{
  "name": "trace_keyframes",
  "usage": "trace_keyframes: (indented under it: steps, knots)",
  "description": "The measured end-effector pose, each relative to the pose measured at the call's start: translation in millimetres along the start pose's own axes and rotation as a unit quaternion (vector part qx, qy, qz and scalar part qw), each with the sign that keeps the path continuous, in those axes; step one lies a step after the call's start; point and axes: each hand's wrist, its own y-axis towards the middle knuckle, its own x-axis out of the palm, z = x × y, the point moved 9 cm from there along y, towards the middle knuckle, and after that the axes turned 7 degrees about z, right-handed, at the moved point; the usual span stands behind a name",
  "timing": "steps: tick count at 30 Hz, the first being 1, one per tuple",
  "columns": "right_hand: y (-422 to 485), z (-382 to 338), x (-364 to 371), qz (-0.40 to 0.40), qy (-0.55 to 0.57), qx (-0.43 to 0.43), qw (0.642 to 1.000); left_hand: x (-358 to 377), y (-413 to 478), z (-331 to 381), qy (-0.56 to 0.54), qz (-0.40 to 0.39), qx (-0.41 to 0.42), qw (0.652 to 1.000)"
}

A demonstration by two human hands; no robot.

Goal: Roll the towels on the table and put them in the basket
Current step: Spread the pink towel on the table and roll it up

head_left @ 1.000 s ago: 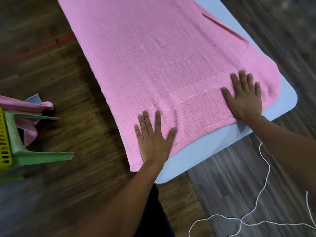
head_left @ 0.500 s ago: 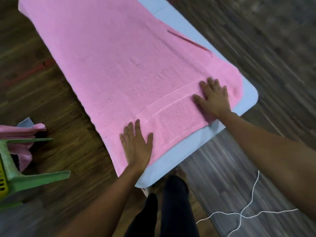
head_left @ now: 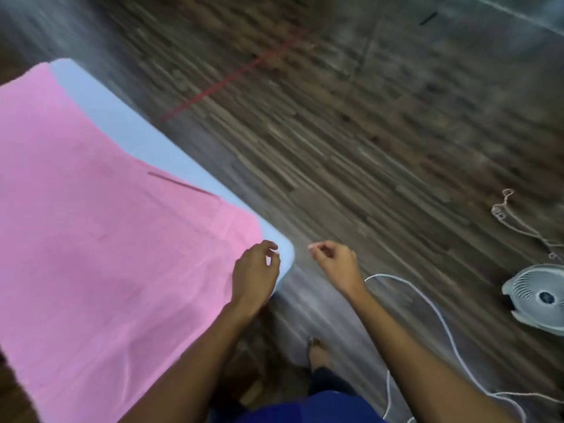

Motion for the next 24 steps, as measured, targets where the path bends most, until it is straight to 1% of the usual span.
trace_keyframes:
  steps: [4,8,11,15,18,20,24]
  knots:
    - [46.9,-3.0,-64.1,-0.008,0.002,0.001,1.0,36.5,38.9,70.2,-0.017,-0.014,-0.005,1.0]
    - [96.1,-21.2,-87.9,-0.029,0.0,-0.025,0.999,47.3,71.7,106.2,-0.041,-0.014,-0.011,0.999]
    - [134.7,-39.8,-84.2,-0.051,-0.008,-0.043,0.998,43.9,95.5,112.1,-0.063,0.007,-0.021,0.998]
    - [183.0,-77.0,-46.9,-0.137,-0.066,-0.098,0.983,33.9,130.8,85.9,-0.097,0.071,-0.088,0.989]
    - [211.2,-104.5,-8.3,-0.21,-0.134,-0.142,0.958,21.8,147.8,57.0,-0.115,0.152,-0.142,0.971]
    - [218.5,-121.2,20.3,-0.268,-0.169,-0.173,0.933,14.6,144.5,33.8,-0.118,0.2,-0.202,0.952]
    - [220.3,-160.9,76.2,-0.382,-0.22,-0.244,0.864,13.2,119.6,-4.9,-0.115,0.275,-0.323,0.898]
